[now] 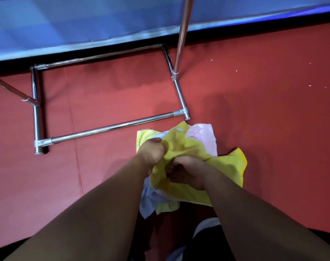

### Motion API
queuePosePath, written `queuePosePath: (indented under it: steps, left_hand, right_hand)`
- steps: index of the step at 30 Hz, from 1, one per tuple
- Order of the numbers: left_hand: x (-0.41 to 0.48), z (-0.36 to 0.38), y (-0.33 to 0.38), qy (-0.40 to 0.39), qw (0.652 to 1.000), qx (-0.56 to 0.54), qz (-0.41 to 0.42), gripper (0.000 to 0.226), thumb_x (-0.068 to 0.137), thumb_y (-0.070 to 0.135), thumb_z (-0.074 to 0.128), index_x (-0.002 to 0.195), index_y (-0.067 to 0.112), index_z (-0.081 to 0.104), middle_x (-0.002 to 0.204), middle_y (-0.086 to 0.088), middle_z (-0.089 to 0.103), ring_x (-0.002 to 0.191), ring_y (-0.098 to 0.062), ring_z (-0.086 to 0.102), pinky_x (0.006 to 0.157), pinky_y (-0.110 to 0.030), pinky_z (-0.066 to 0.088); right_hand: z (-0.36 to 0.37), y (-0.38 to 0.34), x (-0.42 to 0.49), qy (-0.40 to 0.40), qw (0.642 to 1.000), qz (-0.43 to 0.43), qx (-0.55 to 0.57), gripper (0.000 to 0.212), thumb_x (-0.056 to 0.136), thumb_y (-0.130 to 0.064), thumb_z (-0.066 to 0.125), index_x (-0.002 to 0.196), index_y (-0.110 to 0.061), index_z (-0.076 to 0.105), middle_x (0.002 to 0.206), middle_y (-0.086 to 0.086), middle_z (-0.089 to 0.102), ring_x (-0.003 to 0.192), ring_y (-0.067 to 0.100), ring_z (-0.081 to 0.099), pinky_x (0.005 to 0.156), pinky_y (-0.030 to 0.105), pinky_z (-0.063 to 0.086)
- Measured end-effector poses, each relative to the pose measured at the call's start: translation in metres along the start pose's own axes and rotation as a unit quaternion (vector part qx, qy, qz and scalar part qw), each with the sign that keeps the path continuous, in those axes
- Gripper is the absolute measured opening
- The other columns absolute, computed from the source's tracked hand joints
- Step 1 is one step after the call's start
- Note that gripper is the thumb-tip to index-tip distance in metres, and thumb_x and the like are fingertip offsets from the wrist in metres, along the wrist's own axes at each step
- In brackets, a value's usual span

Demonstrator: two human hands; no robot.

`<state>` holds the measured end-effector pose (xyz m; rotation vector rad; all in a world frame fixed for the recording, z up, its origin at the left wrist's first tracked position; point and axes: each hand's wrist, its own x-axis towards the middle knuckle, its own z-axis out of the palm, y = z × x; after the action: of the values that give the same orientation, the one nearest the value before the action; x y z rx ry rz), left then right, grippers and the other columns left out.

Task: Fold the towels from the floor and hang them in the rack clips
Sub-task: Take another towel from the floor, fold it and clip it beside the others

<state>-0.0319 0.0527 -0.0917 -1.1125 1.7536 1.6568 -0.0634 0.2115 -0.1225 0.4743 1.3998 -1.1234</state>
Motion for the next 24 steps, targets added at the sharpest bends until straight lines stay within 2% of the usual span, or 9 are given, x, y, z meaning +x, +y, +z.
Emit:
queuePosePath:
  steps: [5, 8, 11, 14, 16, 18, 19, 21, 24]
  left_hand:
    - [-0.043, -0.005, 0.034, -0.024, 0.997, -0.066, 0.033, 0.043, 0.088, 0.002, 0.054, 0.050, 0.021, 0.064, 0.054, 0.008, 0.056, 0.054, -0.016, 0.051, 0.050, -0.021, 0.041]
    - [-0.083, -0.009, 0.065, -0.038, 0.989, -0.140, 0.027, 0.038, 0.085, 0.005, 0.056, 0.050, 0.015, 0.066, 0.056, 0.000, 0.059, 0.046, -0.017, 0.054, 0.050, -0.020, 0.045]
    - [-0.135, -0.019, 0.107, -0.080, 0.980, -0.169, 0.063, 0.016, 0.078, 0.011, 0.053, 0.072, 0.013, 0.068, 0.076, -0.014, 0.062, 0.064, -0.027, 0.060, 0.072, -0.034, 0.054]
    - [-0.196, -0.039, 0.149, -0.089, 0.975, -0.169, 0.116, 0.034, 0.086, 0.009, 0.046, 0.059, 0.012, 0.067, 0.068, -0.013, 0.064, 0.060, -0.029, 0.062, 0.066, -0.032, 0.056]
    - [-0.239, -0.057, 0.174, -0.068, 0.970, -0.167, 0.162, 0.033, 0.088, 0.009, 0.046, 0.059, 0.013, 0.063, 0.063, -0.011, 0.059, 0.057, -0.028, 0.058, 0.063, -0.031, 0.053]
    - [-0.283, -0.078, 0.194, -0.020, 0.965, -0.144, 0.217, 0.023, 0.086, 0.012, 0.050, 0.065, 0.016, 0.059, 0.064, -0.010, 0.052, 0.058, -0.027, 0.052, 0.062, -0.033, 0.049]
    - [-0.304, -0.089, 0.202, 0.003, 0.960, -0.126, 0.249, 0.018, 0.083, 0.015, 0.053, 0.066, 0.019, 0.056, 0.065, -0.009, 0.047, 0.057, -0.026, 0.048, 0.061, -0.034, 0.045]
    - [-0.352, -0.109, 0.215, 0.045, 0.948, -0.076, 0.304, 0.009, 0.071, 0.019, 0.058, 0.065, 0.022, 0.052, 0.064, -0.006, 0.040, 0.057, -0.022, 0.040, 0.058, -0.033, 0.037]
    - [-0.422, -0.133, 0.228, 0.042, 0.934, -0.006, 0.355, 0.009, 0.058, 0.016, 0.056, 0.066, 0.020, 0.055, 0.063, -0.006, 0.044, 0.058, -0.022, 0.041, 0.057, -0.032, 0.035]
  right_hand:
    - [-0.012, -0.016, -0.026, 0.159, 0.984, -0.071, 0.023, 0.019, 0.091, -0.007, 0.056, 0.101, -0.012, 0.072, 0.083, 0.003, 0.068, 0.073, 0.021, 0.066, 0.066, 0.032, 0.051]
    - [-0.014, -0.037, -0.058, 0.201, 0.963, -0.179, 0.000, 0.050, 0.061, -0.010, 0.060, 0.106, -0.020, 0.080, 0.080, 0.003, 0.075, 0.072, 0.024, 0.070, 0.067, 0.036, 0.057]
    - [0.006, -0.058, -0.101, 0.094, 0.972, -0.211, 0.052, 0.062, 0.070, -0.001, 0.056, 0.121, -0.030, 0.074, 0.103, 0.010, 0.080, 0.089, 0.029, 0.073, 0.083, 0.040, 0.058]
    - [0.035, -0.081, -0.168, 0.000, 0.964, -0.264, 0.029, 0.041, 0.085, -0.002, 0.058, 0.123, -0.010, 0.075, 0.123, 0.031, 0.072, 0.098, 0.035, 0.069, 0.093, 0.049, 0.056]
    - [0.048, -0.098, -0.217, -0.020, 0.953, -0.301, -0.006, 0.030, 0.093, 0.000, 0.059, 0.119, -0.004, 0.072, 0.114, 0.030, 0.072, 0.089, 0.031, 0.070, 0.081, 0.042, 0.060]
    - [0.059, -0.111, -0.262, -0.013, 0.940, -0.336, -0.057, 0.030, 0.084, -0.011, 0.068, 0.114, -0.008, 0.069, 0.104, 0.025, 0.068, 0.078, 0.023, 0.065, 0.066, 0.033, 0.052]
    - [0.064, -0.116, -0.285, -0.015, 0.933, -0.351, -0.080, 0.035, 0.079, -0.014, 0.070, 0.114, -0.009, 0.067, 0.104, 0.023, 0.067, 0.080, 0.023, 0.064, 0.070, 0.033, 0.051]
    - [0.075, -0.124, -0.330, -0.049, 0.930, -0.350, -0.100, 0.019, 0.087, -0.005, 0.062, 0.105, -0.010, 0.067, 0.098, 0.016, 0.071, 0.081, 0.023, 0.070, 0.081, 0.033, 0.056]
    - [0.097, -0.132, -0.391, -0.045, 0.922, -0.352, -0.154, 0.017, 0.095, -0.008, 0.054, 0.092, -0.015, 0.069, 0.093, 0.011, 0.073, 0.082, 0.028, 0.074, 0.089, 0.040, 0.060]
